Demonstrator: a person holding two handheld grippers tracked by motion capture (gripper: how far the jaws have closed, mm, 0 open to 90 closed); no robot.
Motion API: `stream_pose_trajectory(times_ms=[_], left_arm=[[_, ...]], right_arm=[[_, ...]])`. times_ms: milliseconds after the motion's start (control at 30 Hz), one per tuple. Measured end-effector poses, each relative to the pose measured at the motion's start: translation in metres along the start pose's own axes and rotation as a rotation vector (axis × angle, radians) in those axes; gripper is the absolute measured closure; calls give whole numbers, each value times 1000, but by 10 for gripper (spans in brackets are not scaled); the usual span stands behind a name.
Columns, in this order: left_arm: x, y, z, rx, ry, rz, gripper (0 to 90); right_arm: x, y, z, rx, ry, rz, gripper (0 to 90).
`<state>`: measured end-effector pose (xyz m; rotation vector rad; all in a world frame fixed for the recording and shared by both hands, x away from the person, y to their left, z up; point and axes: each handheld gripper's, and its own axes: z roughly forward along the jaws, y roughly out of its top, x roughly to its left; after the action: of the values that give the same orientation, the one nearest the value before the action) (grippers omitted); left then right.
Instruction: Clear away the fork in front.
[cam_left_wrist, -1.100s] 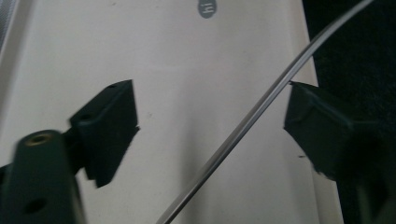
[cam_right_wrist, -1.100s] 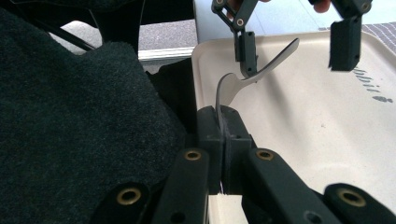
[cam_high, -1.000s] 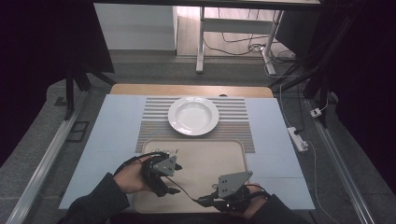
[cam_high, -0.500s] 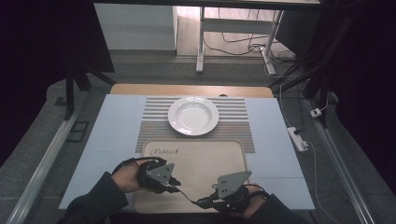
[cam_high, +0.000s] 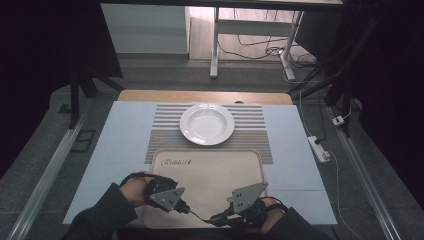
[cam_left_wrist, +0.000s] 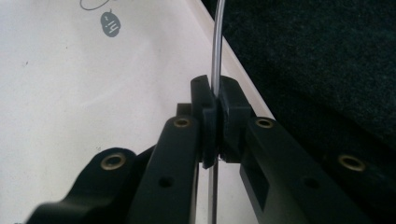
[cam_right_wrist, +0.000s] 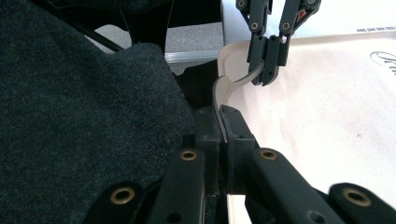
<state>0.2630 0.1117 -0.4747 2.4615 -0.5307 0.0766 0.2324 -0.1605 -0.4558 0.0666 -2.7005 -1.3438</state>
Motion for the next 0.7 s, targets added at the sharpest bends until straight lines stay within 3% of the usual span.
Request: stream_pose_trajectory(times_ms=[67,100,200,233,267,300,333,367,400,433,467,567,667,700], left_arm=[[0,0,-1,-1,1,-8,866],[1,0,-1,4,-3,-18,866],[4,0,-2,16,14,-82,865],[6,-2,-3,34,26,-115,865],[6,-2,-3,34,26,-115,865],[6,-3,-4,46,31,-139,865],[6,-3,-4,46,31,-139,865],[7,-4,-4,53,29,-162,864],[7,-4,-5,66,29,-176,864],[8,-4,-5,72,27,-200,865],[8,-4,-5,75,29,-224,865],[9,-5,-6,75,43,-307,865],[10,-6,-9,69,57,-391,865],[10,-7,-10,72,62,-413,864]], right_arm=[[0,0,0,0,-14,-2,827],[-2,0,-1,-10,-50,6,746],[-4,1,-4,-16,-84,14,674],[-6,0,-5,-11,-125,22,603],[-6,0,-5,-11,-125,22,603],[-7,-1,-6,-2,-167,31,540],[-7,-1,-6,-2,-167,31,540],[-10,-3,-5,20,-221,43,489],[-10,-3,-5,20,-221,43,489],[-13,-4,-6,35,-271,50,427],[-13,-4,-6,35,-271,50,427],[-18,-7,-8,46,-341,85,311],[-20,-7,-8,52,-373,103,257],[-22,-8,-9,69,-408,116,214]])
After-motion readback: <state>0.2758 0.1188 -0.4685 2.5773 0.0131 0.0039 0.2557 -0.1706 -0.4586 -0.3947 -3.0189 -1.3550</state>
